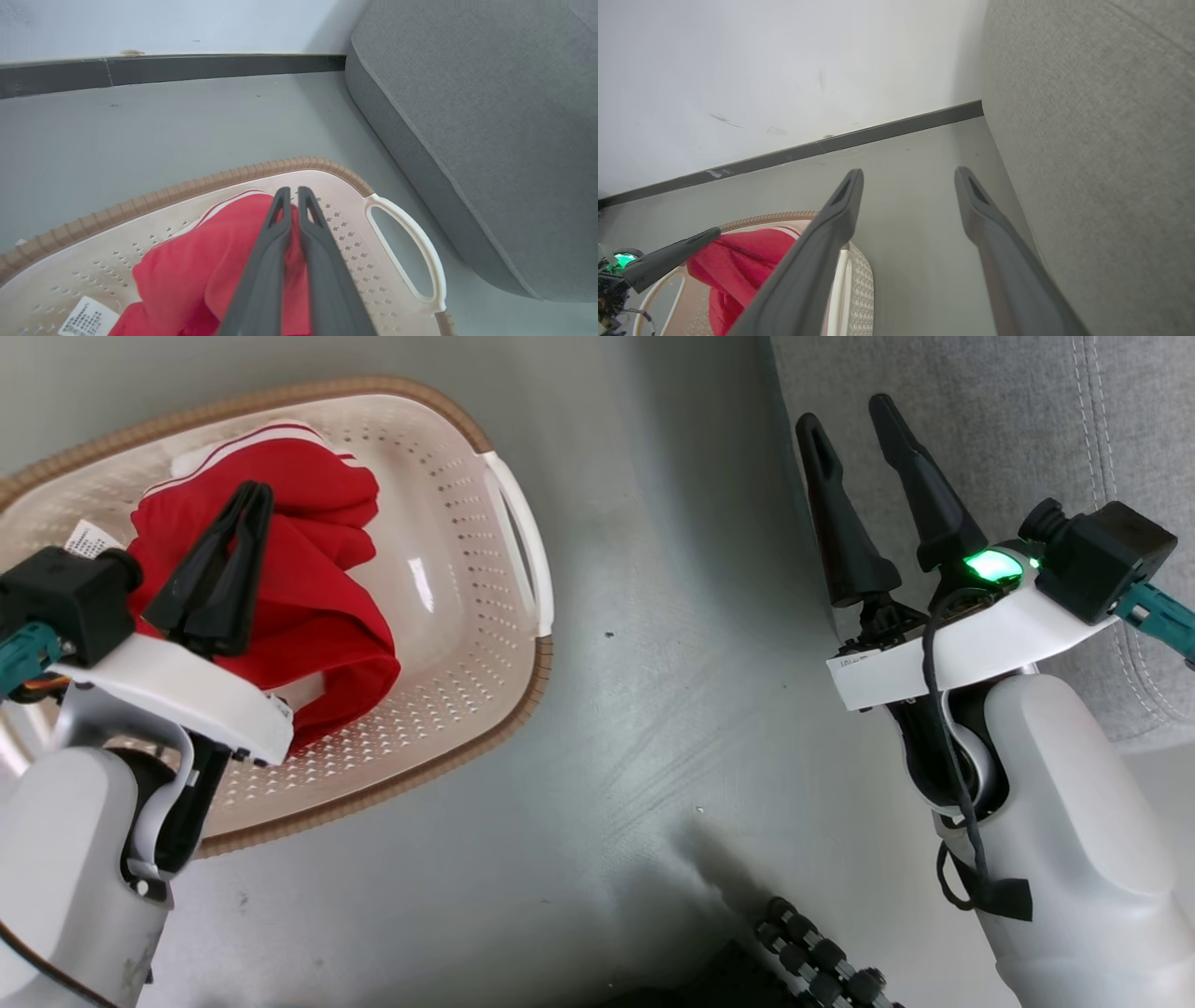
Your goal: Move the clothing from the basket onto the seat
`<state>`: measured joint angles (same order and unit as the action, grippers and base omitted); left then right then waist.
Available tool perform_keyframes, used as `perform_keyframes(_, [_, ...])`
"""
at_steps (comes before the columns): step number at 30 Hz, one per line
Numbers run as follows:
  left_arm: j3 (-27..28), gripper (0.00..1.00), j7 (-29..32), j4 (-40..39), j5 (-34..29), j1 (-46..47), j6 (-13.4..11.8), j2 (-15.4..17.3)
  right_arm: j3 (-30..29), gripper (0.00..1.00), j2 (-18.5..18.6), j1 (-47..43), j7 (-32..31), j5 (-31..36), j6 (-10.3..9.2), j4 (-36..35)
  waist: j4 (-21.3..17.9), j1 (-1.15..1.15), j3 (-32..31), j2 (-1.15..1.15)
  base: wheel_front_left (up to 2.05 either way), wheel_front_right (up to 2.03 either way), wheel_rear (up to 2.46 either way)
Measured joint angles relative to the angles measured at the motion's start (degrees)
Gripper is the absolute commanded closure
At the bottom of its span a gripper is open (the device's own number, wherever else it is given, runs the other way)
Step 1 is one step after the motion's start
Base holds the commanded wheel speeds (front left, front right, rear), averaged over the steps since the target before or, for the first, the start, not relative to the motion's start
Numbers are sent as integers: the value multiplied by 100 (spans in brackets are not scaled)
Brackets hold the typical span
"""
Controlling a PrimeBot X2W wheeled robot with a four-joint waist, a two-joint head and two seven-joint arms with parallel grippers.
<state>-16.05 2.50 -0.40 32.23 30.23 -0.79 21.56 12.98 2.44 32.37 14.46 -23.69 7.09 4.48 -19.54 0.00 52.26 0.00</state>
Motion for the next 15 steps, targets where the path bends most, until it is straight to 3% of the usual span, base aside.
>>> perform_keyframes(15, [124,100,-570,-221,267,-439,101,-275,-337,0,9,-25,0,402,0,326,494,0,-641,0,0,0,0])
